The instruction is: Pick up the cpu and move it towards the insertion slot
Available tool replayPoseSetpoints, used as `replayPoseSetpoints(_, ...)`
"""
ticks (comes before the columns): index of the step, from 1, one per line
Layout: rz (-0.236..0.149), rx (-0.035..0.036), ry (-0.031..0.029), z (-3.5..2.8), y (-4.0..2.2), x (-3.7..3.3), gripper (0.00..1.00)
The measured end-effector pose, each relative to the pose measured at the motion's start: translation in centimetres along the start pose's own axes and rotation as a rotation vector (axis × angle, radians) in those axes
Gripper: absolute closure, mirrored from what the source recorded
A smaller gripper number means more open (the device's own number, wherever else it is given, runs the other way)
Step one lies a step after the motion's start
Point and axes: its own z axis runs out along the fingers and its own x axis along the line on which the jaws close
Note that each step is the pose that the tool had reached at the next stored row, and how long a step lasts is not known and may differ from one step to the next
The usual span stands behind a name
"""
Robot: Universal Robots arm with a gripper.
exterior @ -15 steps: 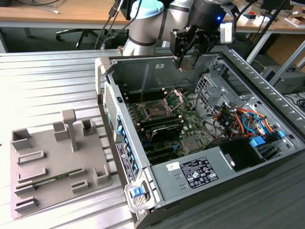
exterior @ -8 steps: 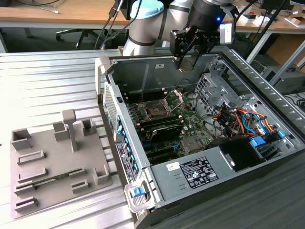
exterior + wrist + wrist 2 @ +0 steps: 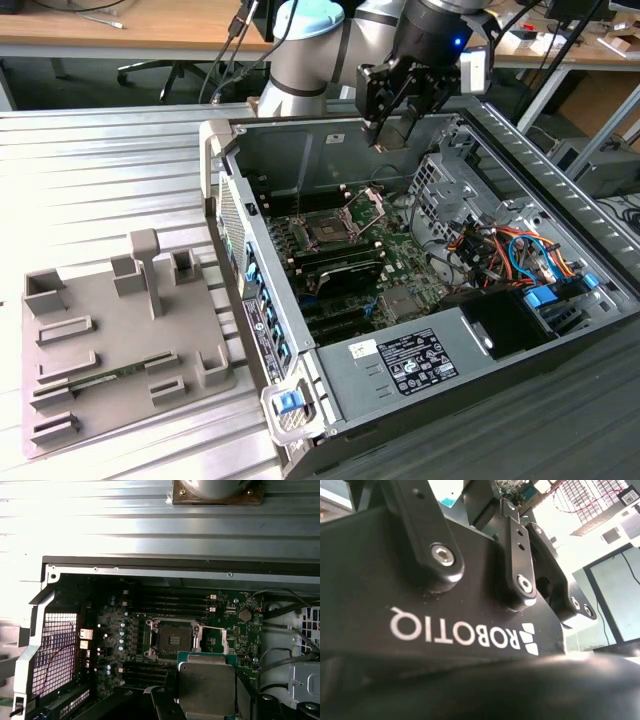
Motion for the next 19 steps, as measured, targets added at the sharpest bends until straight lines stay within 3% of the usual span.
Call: replayPoseSetpoints(19, 0.000, 0.0000, 0.0000, 0.56, -0.03, 0.00, 0.45)
